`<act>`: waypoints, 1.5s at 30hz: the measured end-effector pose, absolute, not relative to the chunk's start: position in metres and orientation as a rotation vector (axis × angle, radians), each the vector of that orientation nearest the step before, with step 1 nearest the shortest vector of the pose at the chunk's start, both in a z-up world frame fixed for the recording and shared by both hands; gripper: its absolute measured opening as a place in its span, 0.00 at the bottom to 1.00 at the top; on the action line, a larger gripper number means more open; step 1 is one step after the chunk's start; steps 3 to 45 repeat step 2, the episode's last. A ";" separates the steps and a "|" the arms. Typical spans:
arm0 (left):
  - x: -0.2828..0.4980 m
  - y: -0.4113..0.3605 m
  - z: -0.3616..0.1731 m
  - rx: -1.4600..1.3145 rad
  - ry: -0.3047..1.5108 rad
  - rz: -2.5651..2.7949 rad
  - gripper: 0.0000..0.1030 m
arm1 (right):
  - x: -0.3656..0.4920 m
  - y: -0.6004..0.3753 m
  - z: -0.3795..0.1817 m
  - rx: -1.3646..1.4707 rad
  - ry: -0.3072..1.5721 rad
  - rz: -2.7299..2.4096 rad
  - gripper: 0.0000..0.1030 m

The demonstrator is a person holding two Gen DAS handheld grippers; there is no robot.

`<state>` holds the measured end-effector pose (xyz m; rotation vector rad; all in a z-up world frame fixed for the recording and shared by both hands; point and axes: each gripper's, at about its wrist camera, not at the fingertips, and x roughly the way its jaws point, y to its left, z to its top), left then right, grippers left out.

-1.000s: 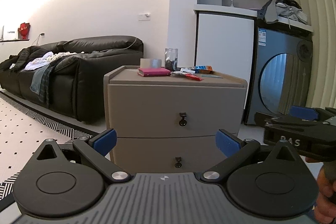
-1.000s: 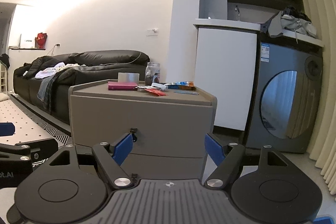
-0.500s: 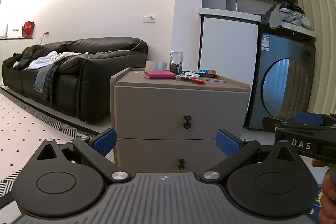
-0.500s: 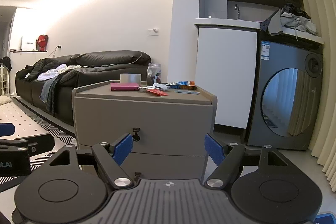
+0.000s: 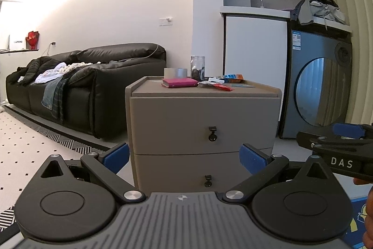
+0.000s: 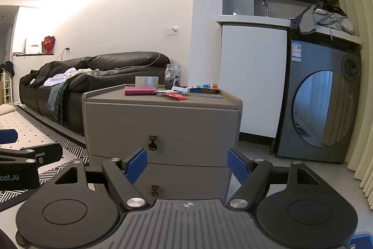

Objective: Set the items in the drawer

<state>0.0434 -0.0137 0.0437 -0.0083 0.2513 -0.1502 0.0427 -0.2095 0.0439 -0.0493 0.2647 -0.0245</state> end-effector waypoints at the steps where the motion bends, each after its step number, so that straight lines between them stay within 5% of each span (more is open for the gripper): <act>1: 0.043 -0.013 0.044 -0.011 0.251 -0.152 1.00 | 0.042 -0.209 0.044 -0.048 0.265 -0.021 0.76; 45: 0.043 -0.012 0.044 -0.014 0.250 -0.154 1.00 | 0.042 -0.209 0.044 -0.048 0.265 -0.021 0.76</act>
